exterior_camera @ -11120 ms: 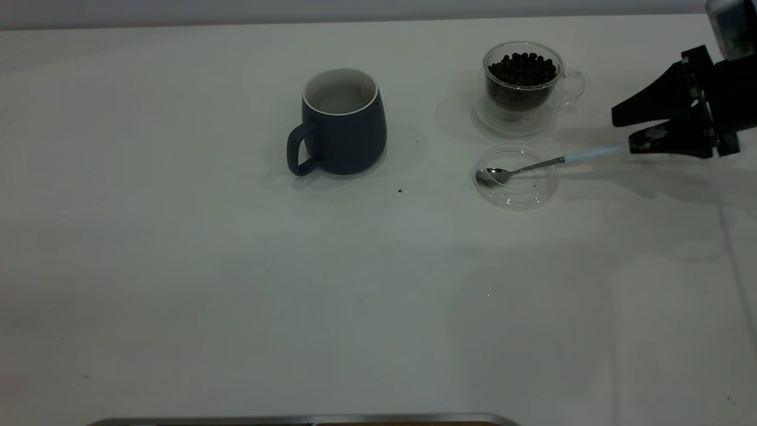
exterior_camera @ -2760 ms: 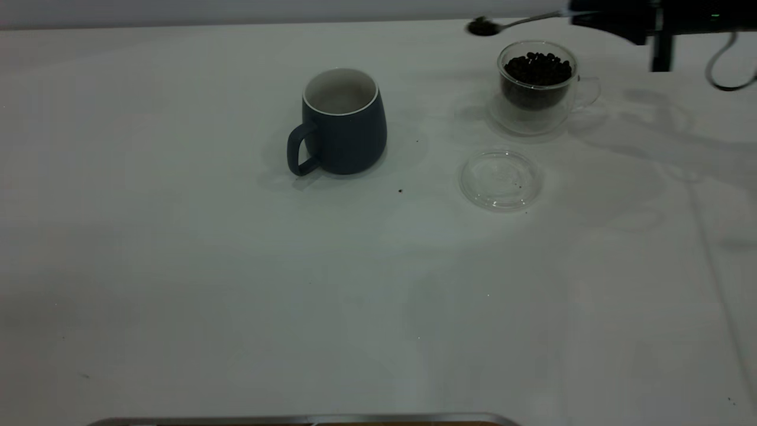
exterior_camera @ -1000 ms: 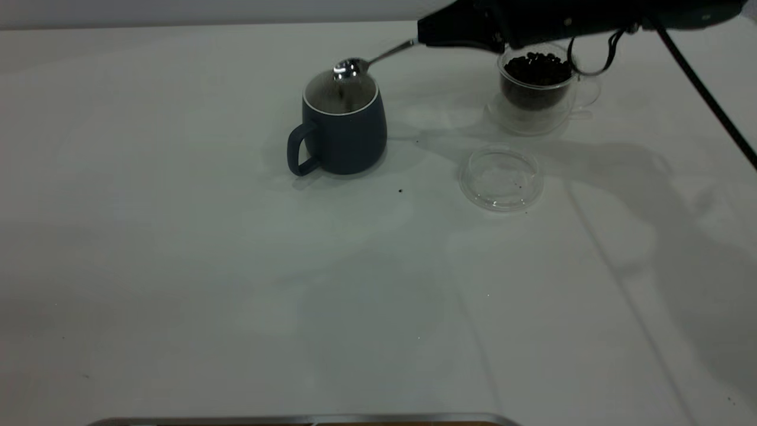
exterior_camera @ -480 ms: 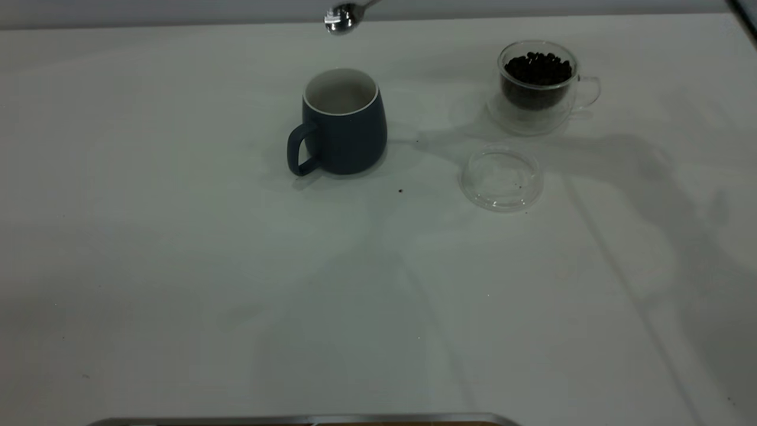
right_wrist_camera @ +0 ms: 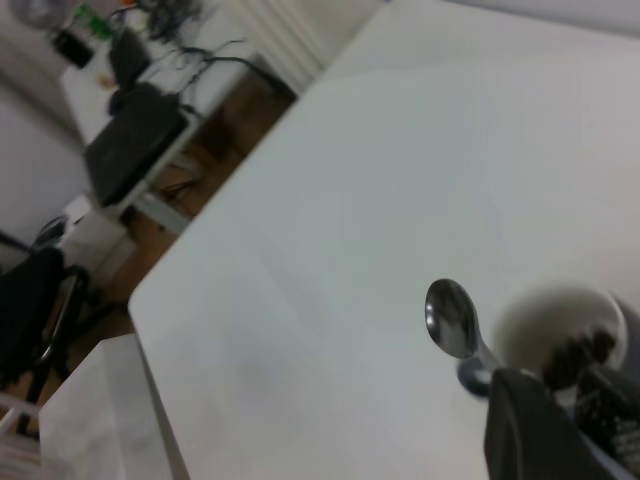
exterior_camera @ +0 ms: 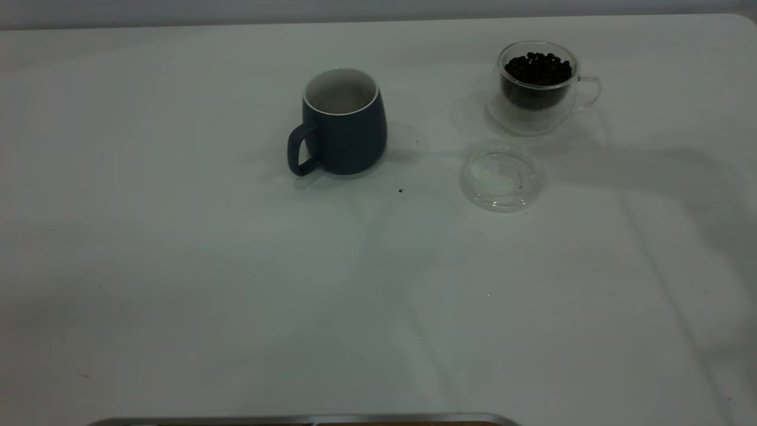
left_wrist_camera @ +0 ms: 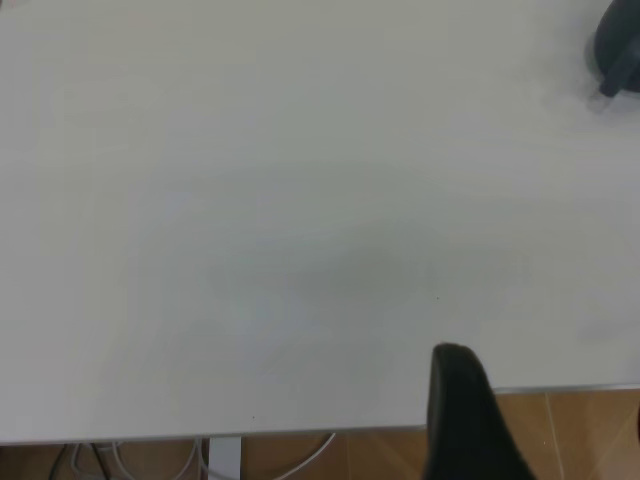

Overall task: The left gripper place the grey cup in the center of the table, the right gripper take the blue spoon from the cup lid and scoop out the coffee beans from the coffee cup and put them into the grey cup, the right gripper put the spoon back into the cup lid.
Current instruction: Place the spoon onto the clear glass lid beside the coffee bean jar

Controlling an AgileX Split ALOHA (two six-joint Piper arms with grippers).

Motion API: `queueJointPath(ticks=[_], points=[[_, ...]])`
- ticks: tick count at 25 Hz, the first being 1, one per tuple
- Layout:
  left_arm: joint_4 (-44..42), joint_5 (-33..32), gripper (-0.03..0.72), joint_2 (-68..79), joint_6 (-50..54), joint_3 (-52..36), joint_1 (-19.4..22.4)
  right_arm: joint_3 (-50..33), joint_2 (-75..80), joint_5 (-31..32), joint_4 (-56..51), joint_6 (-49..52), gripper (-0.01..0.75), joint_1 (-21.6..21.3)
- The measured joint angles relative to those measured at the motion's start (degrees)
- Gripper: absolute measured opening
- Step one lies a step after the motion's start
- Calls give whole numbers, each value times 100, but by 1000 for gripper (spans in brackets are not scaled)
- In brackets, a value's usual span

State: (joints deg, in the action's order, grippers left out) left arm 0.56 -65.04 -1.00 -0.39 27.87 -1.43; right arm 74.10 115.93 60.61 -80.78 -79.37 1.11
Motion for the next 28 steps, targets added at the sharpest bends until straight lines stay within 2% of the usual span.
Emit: queueJointPath(ticks=[7,10,17,28], points=[[0,0,475,0,0,0,0,-1874,-111,-619,-637,-728,100,-494],[0,0,475,0,0,0,0,-2345,70,-921,-1142,-1306,100,-663],[0,0,475,0,0,0,0,-2433,998,-1134,-1914,-1752,100,-1029],[0,0,475,0,-12,0,0,-2349,1994,-1117,-2194,-2303,100,-1050]])
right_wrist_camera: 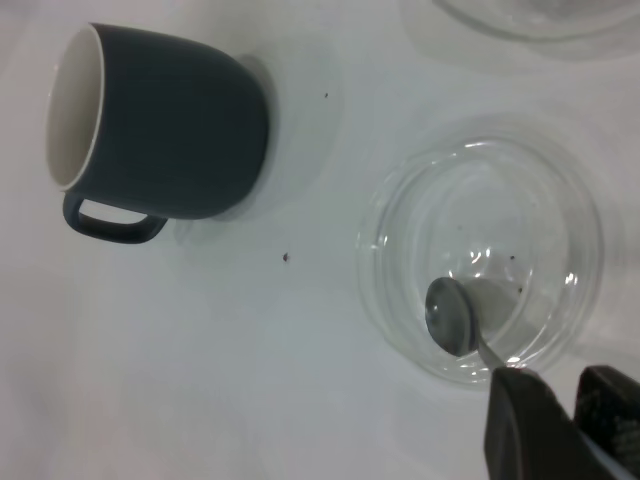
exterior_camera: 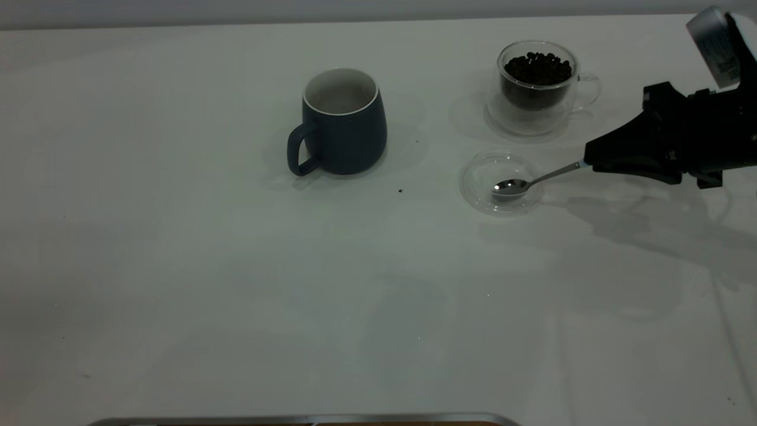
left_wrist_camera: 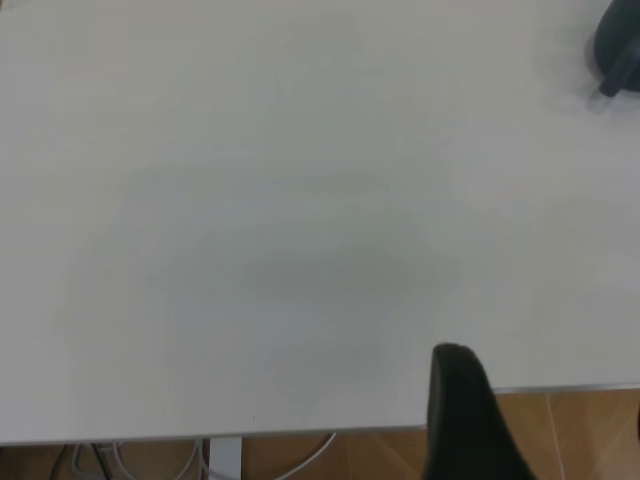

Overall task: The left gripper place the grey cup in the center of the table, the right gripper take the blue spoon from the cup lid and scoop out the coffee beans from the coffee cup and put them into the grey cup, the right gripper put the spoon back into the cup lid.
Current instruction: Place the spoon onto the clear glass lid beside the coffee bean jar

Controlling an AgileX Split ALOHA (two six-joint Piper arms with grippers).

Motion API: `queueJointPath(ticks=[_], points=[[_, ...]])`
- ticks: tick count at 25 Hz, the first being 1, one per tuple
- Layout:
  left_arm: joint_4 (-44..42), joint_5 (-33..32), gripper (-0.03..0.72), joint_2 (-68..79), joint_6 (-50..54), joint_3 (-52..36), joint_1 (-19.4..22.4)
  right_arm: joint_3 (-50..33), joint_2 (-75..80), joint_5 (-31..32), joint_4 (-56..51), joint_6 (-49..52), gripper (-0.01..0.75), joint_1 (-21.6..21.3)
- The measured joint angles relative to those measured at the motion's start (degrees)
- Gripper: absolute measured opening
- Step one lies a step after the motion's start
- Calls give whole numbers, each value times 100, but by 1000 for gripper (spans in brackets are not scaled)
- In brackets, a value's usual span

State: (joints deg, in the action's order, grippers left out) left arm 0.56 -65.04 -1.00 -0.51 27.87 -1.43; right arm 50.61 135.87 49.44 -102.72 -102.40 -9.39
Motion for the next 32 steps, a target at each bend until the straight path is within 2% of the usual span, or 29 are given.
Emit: queueJointPath(ticks=[13,25,28,32], points=[[0,0,475,0,5,0,0,579,451,387,0,-68,102,0],[0,0,475,0,5,0,0,888,805,494,0,-89,127,306],[0,0,475,0,14,0,0,888,816,420,0,-112,193,306],[0,0,475,0,14,0,0,888,834,345,0,-120,366,306]])
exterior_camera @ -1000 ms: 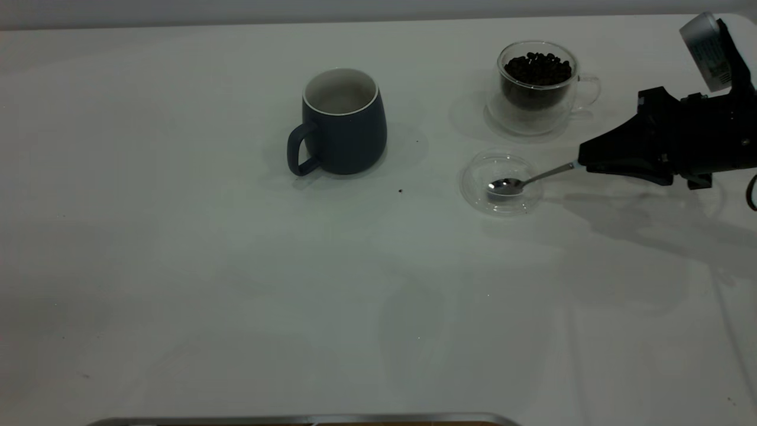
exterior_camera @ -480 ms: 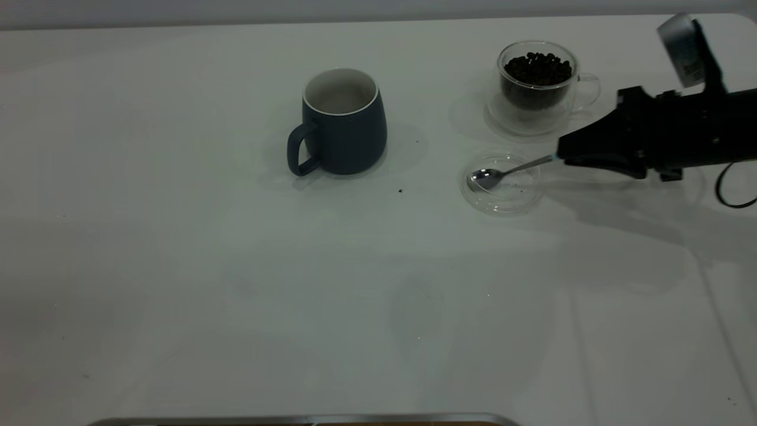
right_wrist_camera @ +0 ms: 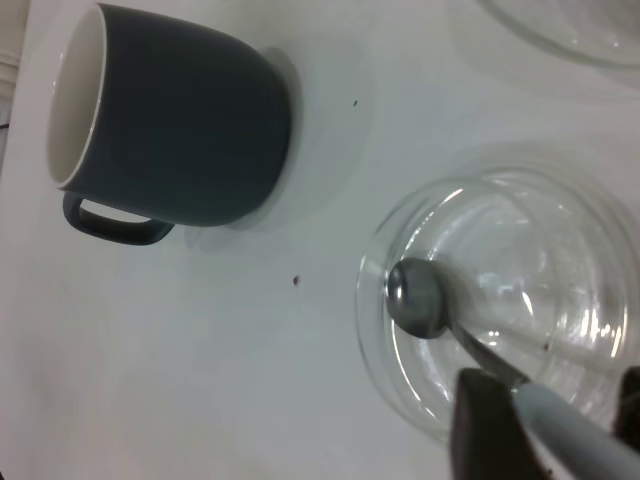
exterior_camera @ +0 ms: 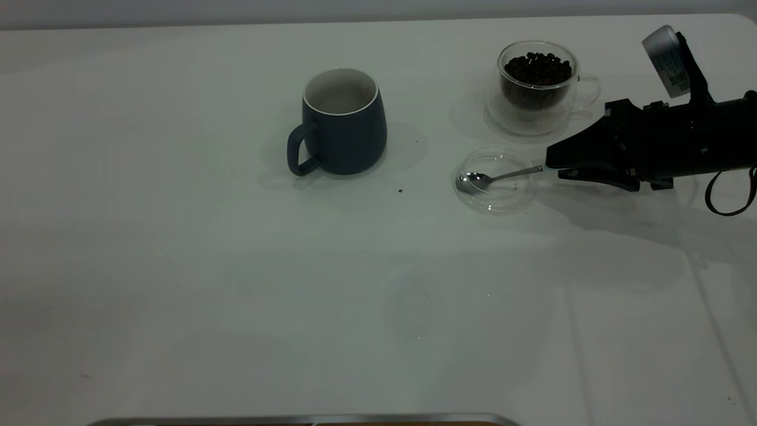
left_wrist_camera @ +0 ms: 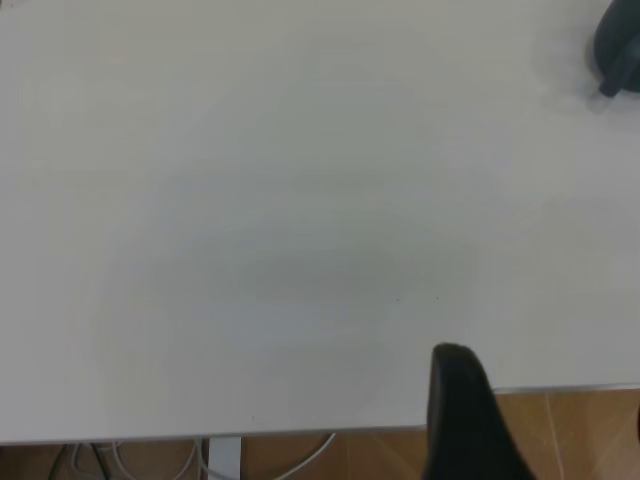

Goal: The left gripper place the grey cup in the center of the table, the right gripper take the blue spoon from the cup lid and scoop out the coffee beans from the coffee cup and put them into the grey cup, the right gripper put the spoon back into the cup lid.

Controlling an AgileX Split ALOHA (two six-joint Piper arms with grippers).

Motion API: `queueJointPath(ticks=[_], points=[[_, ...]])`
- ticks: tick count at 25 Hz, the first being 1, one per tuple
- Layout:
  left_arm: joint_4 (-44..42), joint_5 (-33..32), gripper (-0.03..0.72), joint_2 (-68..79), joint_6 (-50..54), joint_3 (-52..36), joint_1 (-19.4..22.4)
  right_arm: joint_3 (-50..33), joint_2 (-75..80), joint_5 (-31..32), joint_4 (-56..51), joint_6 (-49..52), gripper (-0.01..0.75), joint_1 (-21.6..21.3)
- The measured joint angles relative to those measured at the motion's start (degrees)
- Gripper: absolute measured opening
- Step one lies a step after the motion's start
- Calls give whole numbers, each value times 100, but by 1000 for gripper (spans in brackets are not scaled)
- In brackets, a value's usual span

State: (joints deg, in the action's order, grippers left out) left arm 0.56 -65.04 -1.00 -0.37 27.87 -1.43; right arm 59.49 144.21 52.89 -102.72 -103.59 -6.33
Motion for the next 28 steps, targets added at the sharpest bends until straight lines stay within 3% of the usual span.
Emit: queueJointPath(ticks=[5,8,12,23,28], points=[[0,0,475,0,0,0,0,0,0,-403,0,-6,564,0],[0,0,475,0,0,0,0,0,-82,-858,0,-6,615,4],[0,0,475,0,0,0,0,0,-314,-1283,0,-10,621,4],[0,0,475,0,0,0,0,0,-870,-1422,0,-186,599,4],[0,0,475,0,-12,0,0,-105,-1615,-2185,0,-85,588,4]])
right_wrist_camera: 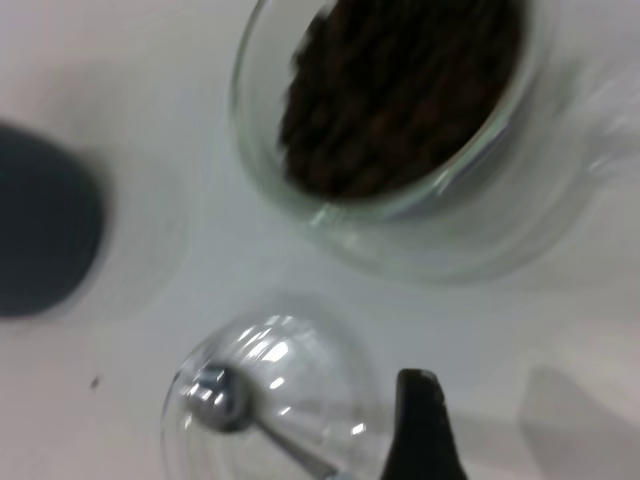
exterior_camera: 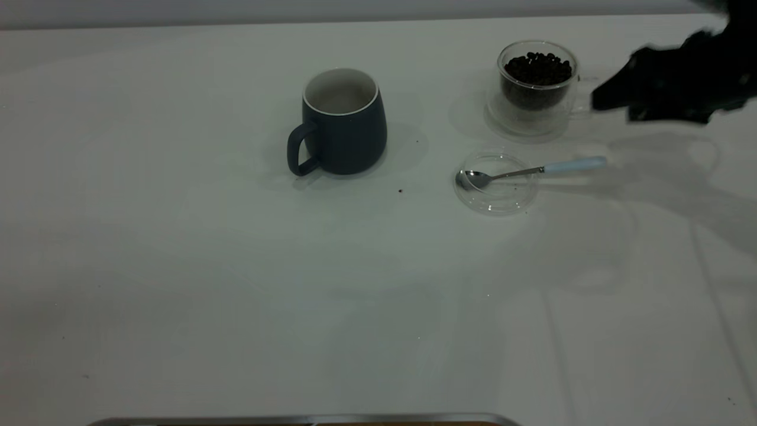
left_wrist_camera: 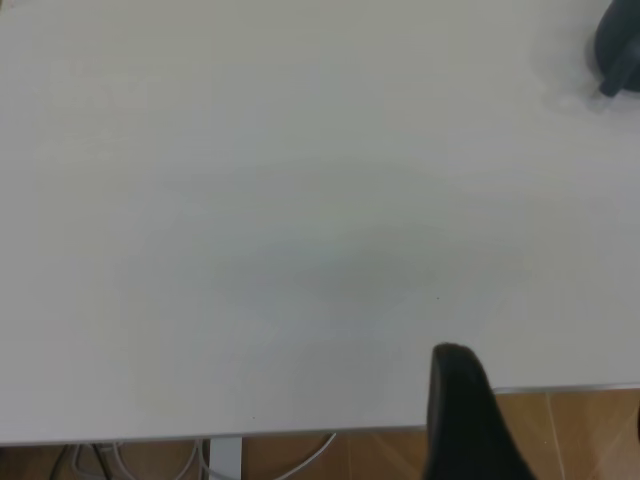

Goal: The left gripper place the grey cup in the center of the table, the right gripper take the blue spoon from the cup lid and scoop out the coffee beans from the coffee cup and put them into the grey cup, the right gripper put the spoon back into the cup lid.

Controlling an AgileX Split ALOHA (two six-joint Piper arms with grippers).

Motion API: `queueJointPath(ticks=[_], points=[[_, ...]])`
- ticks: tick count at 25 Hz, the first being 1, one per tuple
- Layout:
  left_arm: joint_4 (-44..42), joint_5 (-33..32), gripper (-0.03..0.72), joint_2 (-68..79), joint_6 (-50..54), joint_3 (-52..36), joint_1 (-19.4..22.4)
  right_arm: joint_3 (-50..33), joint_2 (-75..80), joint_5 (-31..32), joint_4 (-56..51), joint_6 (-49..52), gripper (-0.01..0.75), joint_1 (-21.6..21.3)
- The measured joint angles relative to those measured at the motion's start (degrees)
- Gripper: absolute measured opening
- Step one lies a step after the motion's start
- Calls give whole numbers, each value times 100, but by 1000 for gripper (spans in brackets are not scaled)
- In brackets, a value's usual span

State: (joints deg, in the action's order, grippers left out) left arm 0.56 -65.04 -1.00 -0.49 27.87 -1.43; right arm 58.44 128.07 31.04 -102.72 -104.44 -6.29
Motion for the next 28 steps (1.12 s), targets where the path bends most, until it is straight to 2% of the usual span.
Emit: queueJointPath(ticks=[7,11,14,18,21,24,28], points=[[0,0,475,0,0,0,0,-889,-2342,-775,312,1102,588,83],[0,0,475,0,0,0,0,-1555,-4054,-756,1613,2634,588,231],[0,0,475,0,0,0,0,-1792,-5140,-118,3172,4250,588,238],[0,0,475,0,0,0,0,-1844,-6437,1291,5490,6508,588,238],[0,0,475,0,0,0,0,-1844,-7362,2099,7056,7861,588,238],[0,0,475,0,0,0,0,-1970,-8274,2713,8281,8785,588,238],[0,0,475,0,0,0,0,-2416,-9422,3027,8988,9468,588,238]])
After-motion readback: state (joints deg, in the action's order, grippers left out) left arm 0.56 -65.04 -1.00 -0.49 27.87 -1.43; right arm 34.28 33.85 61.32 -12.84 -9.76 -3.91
